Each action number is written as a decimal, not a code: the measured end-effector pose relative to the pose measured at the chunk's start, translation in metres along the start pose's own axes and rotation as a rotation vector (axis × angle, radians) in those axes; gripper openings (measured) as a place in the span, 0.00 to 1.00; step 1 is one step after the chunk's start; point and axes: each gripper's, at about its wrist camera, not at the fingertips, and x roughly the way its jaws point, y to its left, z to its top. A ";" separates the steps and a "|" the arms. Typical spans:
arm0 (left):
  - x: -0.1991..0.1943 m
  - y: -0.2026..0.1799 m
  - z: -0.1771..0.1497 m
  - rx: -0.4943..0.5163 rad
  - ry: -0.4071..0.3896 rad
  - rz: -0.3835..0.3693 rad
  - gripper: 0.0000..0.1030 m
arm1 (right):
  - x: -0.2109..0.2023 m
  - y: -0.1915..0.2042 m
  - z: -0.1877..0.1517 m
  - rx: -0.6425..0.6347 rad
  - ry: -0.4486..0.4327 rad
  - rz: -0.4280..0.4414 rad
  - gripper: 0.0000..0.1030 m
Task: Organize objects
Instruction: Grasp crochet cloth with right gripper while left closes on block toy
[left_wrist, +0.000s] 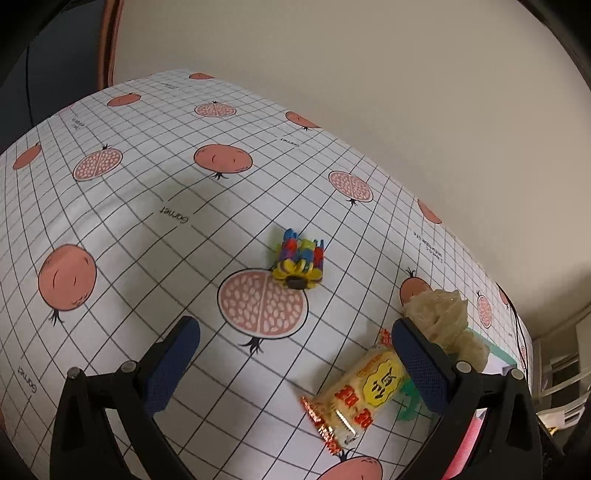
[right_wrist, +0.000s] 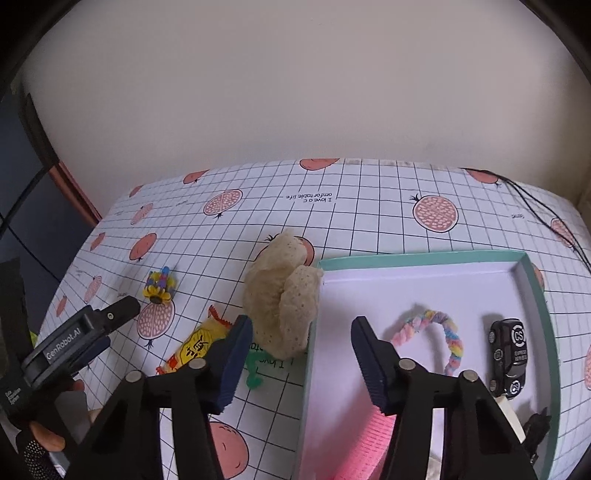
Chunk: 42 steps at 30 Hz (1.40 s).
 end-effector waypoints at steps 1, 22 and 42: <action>0.001 -0.002 0.002 0.003 -0.002 -0.002 1.00 | 0.002 -0.001 0.001 0.003 0.003 0.000 0.52; 0.034 -0.011 0.026 0.092 -0.003 -0.019 0.94 | 0.034 0.004 0.012 -0.008 0.016 0.068 0.39; 0.048 -0.013 0.029 0.094 -0.006 -0.051 0.60 | 0.040 0.007 0.008 -0.017 0.026 0.087 0.08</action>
